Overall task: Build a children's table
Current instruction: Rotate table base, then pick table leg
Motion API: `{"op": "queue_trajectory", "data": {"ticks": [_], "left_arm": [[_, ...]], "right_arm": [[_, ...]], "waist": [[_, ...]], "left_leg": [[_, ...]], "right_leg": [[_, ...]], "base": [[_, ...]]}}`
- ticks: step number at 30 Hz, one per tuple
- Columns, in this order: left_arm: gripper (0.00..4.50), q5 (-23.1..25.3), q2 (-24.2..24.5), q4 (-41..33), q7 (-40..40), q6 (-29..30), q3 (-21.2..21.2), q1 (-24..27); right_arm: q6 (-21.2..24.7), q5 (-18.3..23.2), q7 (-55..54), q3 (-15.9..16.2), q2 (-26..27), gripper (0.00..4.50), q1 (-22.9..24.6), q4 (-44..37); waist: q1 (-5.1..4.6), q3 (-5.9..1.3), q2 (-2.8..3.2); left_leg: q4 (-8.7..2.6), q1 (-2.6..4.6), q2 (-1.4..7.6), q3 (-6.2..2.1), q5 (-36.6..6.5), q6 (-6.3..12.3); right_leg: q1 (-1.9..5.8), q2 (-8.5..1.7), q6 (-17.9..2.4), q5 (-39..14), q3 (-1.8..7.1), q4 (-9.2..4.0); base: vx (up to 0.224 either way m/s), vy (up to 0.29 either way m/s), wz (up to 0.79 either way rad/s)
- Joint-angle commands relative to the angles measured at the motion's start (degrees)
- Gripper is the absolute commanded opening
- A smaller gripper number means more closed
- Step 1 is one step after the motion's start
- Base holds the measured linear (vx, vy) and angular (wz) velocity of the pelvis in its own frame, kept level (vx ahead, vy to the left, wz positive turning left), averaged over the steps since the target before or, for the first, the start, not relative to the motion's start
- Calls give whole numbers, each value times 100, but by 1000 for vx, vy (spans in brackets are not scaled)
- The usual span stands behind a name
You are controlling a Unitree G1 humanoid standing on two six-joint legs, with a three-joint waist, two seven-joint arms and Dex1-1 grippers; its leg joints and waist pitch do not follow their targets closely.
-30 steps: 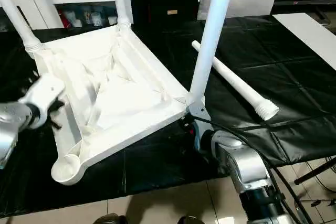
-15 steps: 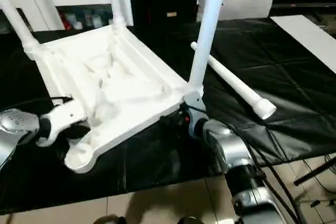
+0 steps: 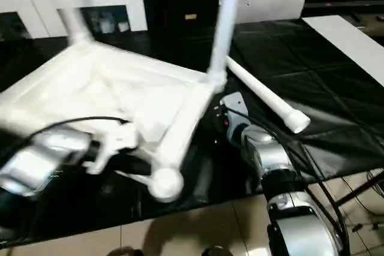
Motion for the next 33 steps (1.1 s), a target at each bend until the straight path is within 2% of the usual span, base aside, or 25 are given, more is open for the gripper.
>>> {"op": "queue_trajectory", "data": {"ticks": [1, 4, 7, 9, 16, 18, 19, 22, 23, 25, 27, 28, 31, 32, 33], "left_arm": [[3, 62, -310, 188, 319, -228, -127, -164], [3, 399, -788, 791, 1121, -521, -84, -426], [3, 739, -1067, 1391, 1915, -755, 20, -665], [3, 858, -1164, 1674, 2272, -877, 79, -774], [3, 721, -1427, 1795, 2537, -1282, 346, -765], [3, 493, -1606, 1749, 2798, -1267, 646, -723], [33, 493, -1599, 1712, 2839, -1296, 663, -700], [46, 458, -1491, 1315, 2831, -1324, 702, -493], [46, 413, -1478, 1217, 2796, -1288, 727, -453], [81, 257, -1415, 841, 2639, -1163, 809, -307], [84, 148, -1296, 440, 2458, -1007, 848, -138], [92, 123, -1236, 297, 2383, -950, 846, -71], [127, 101, -1111, 75, 2285, -823, 807, 40], [127, 74, -978, -165, 2223, -649, 761, 159], [133, 68, -939, -237, 2207, -595, 748, 194]], "right_arm": [[-176, -6, 182, 135, 202, 450, -152, 25], [-283, -75, 139, 143, 205, 450, -158, 120], [-365, -102, 56, 66, 153, 450, -158, 143], [-364, -77, 10, -19, 92, 450, -143, 82], [-119, -120, -569, -396, -200, 450, -211, -34], [62, -281, -1079, -539, -439, 450, -368, 49], [107, -293, -1096, -569, -526, 450, -418, 60], [404, -332, -1011, -647, -890, 450, -658, 173], [435, -343, -966, -639, -947, 450, -697, 217], [510, -365, -765, -595, -1140, 450, -841, 420], [542, -449, -664, -531, -1347, 450, -1032, 700], [561, -496, -651, -502, -1425, 450, -1123, 838], [621, -595, -595, -425, -1548, 450, -1293, 1132], [643, -752, -486, -320, -1681, 450, -1490, 1535], [659, -805, -455, -296, -1721, 450, -1557, 1680]], "waist": [[50, -455, -15], [42, -461, -29], [47, -471, -42], [45, -473, -25], [118, -496, -35], [143, -485, -17], [167, -490, -25], [183, -459, -39], [181, -455, -45], [179, -454, -58], [165, -476, -65], [169, -466, -54], [159, -460, -56], [161, -448, -48], [144, -448, -52]], "left_leg": [[-345, 8, 118, -16, -757, 62], [-327, 4, 119, -16, -761, 112], [-311, 11, 115, -15, -741, 166], [-309, 2, 108, -22, -747, 185], [-292, 16, 128, -19, -580, 258], [-288, 30, 129, -10, -623, 185], [-287, 42, 123, -8, -648, 180], [-289, 25, 116, -10, -829, 172], [-292, 28, 119, -12, -846, 162], [-286, 13, 115, -1, -806, 204], [-283, -7, 128, -21, -755, 207], [-271, 8, 128, -2, -739, 230], [-267, 4, 120, -4, -755, 257], [-262, 10, 115, 7, -808, 251], [-268, -13, 116, -2, -821, 238]], "right_leg": [[381, -401, -1229, -904, 240, -367], [387, -397, -1208, -971, 233, -390], [383, -388, -1150, -966, 229, -398], [389, -381, -1129, -979, 222, -402], [381, -388, -1301, -630, 220, -362], [368, -374, -1317, -658, 218, -362], [367, -366, -1315, -676, 213, -370], [365, -381, -1166, -1005, 213, -389], [365, -384, -1159, -1067, 207, -389], [357, -380, -1122, -1101, 211, -405], [388, -401, -1198, -1024, 200, -359], [352, -385, -1248, -991, 203, -376], [349, -367, -1268, -1014, 191, -364], [334, -359, -1243, -1097, 191, -383], [353, -366, -1270, -1136, 183, -377]], "base": [[0, 0, 0], [0, 0, 0], [0, 0, 0], [0, 0, 0], [0, 0, 0], [0, 0, 0], [0, 0, 0], [0, 0, 0], [0, 0, 0], [0, 0, 0], [0, 0, 0], [0, 0, 0], [0, 0, 0], [0, 0, 0], [0, 0, 0]]}}
